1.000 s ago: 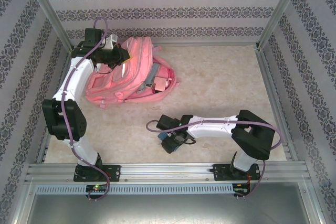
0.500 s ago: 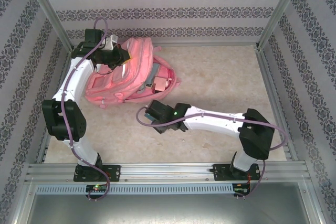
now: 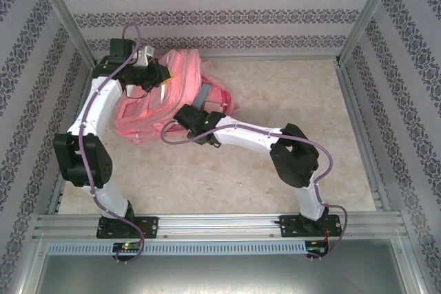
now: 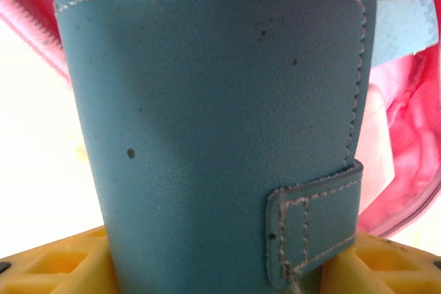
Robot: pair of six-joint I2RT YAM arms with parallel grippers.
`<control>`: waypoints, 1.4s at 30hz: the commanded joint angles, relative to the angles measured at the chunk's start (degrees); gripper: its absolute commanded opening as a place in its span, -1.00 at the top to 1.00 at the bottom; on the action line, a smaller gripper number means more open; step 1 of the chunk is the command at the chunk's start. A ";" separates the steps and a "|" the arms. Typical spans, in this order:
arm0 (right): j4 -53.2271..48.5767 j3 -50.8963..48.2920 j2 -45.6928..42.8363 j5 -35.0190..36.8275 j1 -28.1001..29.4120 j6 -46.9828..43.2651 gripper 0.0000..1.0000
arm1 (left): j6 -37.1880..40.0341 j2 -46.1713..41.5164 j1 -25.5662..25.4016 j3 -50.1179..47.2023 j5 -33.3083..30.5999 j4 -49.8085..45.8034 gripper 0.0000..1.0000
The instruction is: Pack books, pencil case, and school supplies into a backpack
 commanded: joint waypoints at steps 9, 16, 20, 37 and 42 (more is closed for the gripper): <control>1.87 12.37 7.56 6.45 0.50 -8.58 -0.29 | -0.89 -3.51 -1.18 0.24 6.36 4.76 1.00; 2.61 15.32 10.33 5.84 0.49 -11.23 -0.43 | -1.04 -2.81 -1.40 0.39 6.19 4.99 1.00; 2.23 14.97 10.13 5.79 0.59 -10.19 -0.83 | -0.87 -2.32 -1.44 0.91 6.21 4.92 1.00; 2.01 -1.46 -6.06 -3.14 -3.20 6.09 -0.66 | -0.60 -0.72 -1.43 1.30 5.98 4.60 1.00; 1.44 -4.65 -7.65 -8.87 -4.74 13.67 -0.38 | -0.43 -0.71 -1.57 0.74 5.98 4.55 1.00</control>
